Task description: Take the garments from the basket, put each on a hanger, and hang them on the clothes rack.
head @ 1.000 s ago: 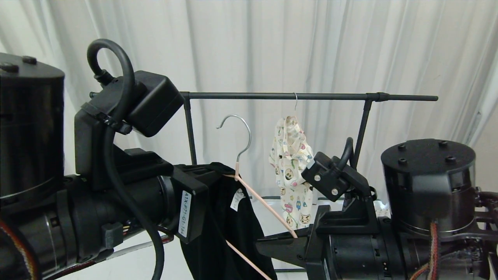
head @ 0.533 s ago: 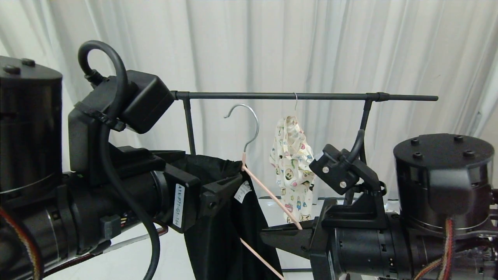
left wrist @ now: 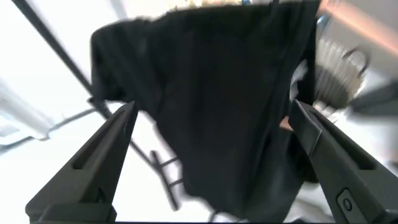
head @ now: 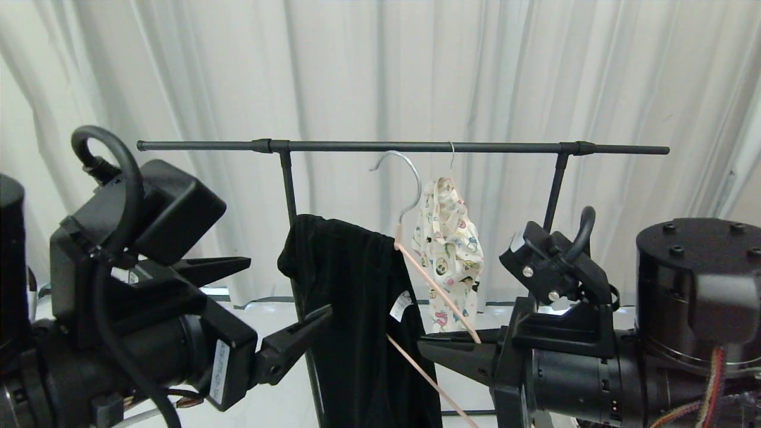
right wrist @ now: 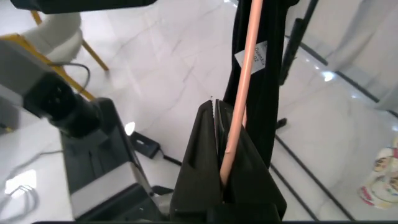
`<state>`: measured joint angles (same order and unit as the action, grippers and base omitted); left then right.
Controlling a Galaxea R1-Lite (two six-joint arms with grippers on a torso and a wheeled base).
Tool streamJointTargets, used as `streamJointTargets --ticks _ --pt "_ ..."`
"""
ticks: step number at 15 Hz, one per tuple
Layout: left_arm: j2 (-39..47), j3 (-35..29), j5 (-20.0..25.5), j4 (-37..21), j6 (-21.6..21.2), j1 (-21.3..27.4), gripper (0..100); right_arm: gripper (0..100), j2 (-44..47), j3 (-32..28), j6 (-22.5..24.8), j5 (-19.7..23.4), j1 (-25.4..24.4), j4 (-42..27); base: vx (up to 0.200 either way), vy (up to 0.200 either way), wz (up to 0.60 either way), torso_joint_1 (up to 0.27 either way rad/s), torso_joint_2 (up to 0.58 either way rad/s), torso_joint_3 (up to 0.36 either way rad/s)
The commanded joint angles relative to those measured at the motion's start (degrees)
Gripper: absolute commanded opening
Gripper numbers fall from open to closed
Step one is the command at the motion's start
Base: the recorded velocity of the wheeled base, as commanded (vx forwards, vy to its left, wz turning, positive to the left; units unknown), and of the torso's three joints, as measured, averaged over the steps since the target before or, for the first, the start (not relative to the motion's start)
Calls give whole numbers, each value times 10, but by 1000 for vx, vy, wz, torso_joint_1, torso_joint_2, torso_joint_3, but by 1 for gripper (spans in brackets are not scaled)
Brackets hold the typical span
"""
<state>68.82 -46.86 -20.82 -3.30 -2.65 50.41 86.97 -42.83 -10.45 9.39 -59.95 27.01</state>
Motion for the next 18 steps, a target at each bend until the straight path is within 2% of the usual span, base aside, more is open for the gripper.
streamJointTargets --ticks 1,2,4,5,6,7,8,9,11,12,13,18 --pt "-41 44 2 2 -38 0 100 0 -25 33 24 2 9 1 0 0 0 0 0 0" --pt "-58 74 3 27 -65 0 100 0 -45 63 54 11 14 1 0 0 0 0 0 0" --pt "-68 117 14 107 -75 2 100 0 -92 121 96 49 13 1 0 0 0 0 0 0" --pt "-73 129 45 127 -87 2 100 0 -111 151 121 64 13 1 0 0 0 0 0 0" --pt "-83 141 91 129 -110 2 100 0 -128 179 140 77 13 1 0 0 0 0 0 0" --pt "-87 150 116 129 -129 2 100 0 -136 190 147 85 12 1 0 0 0 0 0 0" --pt "-87 150 116 129 -129 2 100 0 -136 190 147 85 12 1 0 0 0 0 0 0" --pt "-91 177 219 129 -181 3 100 0 -150 210 173 107 3 1 0 0 0 0 0 0" --pt "-77 172 293 129 -212 8 100 0 -152 209 181 127 -13 1 0 0 0 0 0 0" --pt "-54 165 335 129 -247 12 100 0 -150 211 186 136 -24 1 0 0 0 0 0 0" --pt "-26 157 351 130 -270 12 100 0 -145 212 198 142 -31 1 0 0 0 0 0 0" --pt "7 168 409 129 -273 36 100 0 -138 214 204 143 -51 1 0 0 0 0 0 0"
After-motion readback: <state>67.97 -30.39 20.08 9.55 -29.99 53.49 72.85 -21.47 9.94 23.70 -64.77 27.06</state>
